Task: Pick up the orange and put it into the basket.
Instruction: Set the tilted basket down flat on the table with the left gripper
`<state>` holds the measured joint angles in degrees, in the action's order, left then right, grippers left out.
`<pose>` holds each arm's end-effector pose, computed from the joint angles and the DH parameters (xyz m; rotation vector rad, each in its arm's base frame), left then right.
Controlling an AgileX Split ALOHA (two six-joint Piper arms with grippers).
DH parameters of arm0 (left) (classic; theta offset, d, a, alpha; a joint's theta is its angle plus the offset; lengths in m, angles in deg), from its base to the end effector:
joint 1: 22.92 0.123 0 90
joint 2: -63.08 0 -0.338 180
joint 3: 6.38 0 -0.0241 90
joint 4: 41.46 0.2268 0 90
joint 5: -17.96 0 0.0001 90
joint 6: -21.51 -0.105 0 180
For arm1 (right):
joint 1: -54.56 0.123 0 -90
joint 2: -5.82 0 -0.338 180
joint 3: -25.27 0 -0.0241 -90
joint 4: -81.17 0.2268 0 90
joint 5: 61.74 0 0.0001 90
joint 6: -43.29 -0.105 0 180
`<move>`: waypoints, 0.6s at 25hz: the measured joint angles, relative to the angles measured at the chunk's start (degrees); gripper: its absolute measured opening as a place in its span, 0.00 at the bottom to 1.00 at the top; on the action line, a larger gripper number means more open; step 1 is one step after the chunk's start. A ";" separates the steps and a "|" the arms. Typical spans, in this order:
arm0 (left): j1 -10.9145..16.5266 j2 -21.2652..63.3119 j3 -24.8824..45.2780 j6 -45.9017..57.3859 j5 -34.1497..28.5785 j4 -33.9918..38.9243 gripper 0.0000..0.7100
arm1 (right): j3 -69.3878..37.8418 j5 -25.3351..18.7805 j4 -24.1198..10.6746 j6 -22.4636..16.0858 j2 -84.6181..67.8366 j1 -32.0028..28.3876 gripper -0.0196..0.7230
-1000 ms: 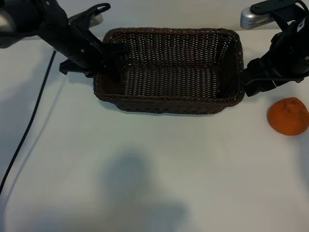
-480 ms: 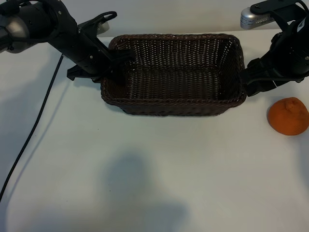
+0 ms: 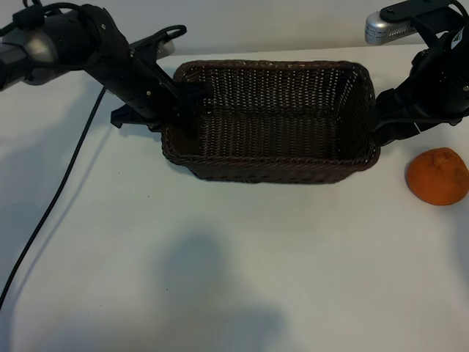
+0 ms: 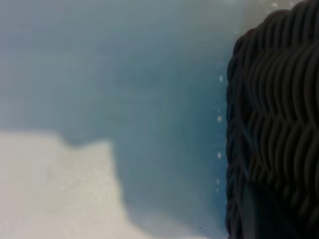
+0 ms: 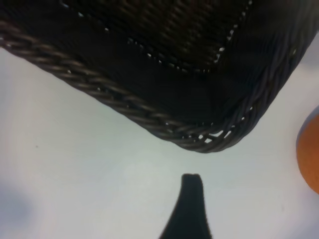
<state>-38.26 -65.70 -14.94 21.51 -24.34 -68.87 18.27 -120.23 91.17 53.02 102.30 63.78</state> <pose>0.4304 -0.1518 0.1998 -0.0569 2.8362 -0.5905 0.2907 0.0629 0.3309 -0.3695 2.7938 0.2285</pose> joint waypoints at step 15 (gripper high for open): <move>-0.32 -0.56 0.00 1.69 0.05 -0.01 0.23 | 0.00 -0.36 0.00 0.00 0.00 0.00 0.83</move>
<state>-38.59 -66.26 -14.94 23.19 -24.28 -68.88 18.27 -120.59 91.17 53.02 102.30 63.78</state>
